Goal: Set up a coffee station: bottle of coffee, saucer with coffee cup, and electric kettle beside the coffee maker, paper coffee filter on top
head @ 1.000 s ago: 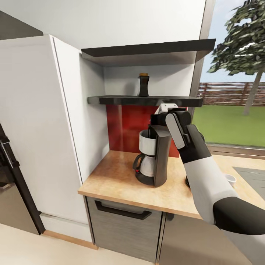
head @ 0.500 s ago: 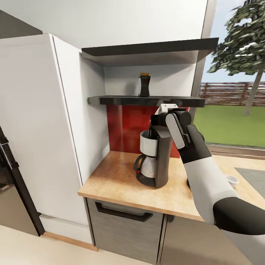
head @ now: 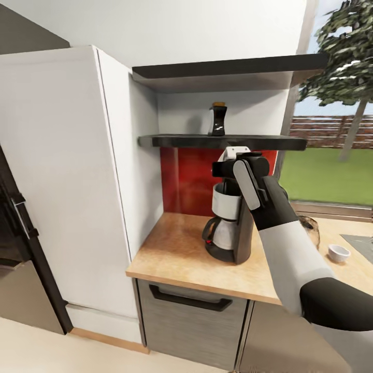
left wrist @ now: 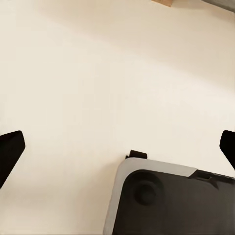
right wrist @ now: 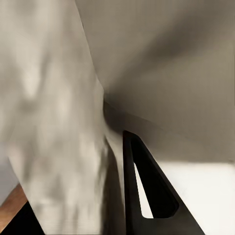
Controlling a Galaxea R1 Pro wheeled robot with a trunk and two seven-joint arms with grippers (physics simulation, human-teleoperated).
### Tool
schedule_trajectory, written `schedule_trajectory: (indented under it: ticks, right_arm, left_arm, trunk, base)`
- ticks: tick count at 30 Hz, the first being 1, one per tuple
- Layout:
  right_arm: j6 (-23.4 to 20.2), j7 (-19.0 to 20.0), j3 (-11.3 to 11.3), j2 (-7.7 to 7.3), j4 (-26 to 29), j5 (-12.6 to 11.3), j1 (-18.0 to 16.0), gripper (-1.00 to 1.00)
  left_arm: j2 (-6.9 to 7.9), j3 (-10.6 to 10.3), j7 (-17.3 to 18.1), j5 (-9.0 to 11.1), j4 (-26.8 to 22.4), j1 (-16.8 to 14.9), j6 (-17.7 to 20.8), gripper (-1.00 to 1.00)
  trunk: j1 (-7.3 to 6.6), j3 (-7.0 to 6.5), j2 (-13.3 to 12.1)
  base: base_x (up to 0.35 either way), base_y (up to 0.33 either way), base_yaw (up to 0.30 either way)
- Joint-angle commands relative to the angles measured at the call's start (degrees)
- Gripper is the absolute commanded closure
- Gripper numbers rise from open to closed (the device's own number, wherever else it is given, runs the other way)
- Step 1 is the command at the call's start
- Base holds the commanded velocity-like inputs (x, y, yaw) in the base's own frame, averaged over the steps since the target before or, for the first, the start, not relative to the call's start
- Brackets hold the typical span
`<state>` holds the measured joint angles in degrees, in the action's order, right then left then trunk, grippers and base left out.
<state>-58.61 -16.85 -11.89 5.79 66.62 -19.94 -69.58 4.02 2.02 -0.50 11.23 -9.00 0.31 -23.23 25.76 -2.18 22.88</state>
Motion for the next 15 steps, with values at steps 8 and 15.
schedule_trajectory:
  ticks: [8, 15]
  right_arm:
    - [-0.1, -0.66, -0.06, 0.02, 0.0, -0.62, -0.03, 1.0]
    - [-0.1, -0.66, -0.06, 0.02, 0.0, -0.62, 0.04, 1.0]
  left_arm:
    - [-0.05, 0.18, -0.03, -0.07, -0.05, 0.04, -0.06, -1.0]
    - [-0.06, 0.18, -0.03, -0.07, -0.05, 0.04, -0.06, -1.0]
  trunk:
    - [0.02, 0.52, 0.04]
    - [0.02, 0.99, 0.04]
  base:
    - [0.0, 0.31, -0.2]
    - [0.0, 0.308, -0.207]
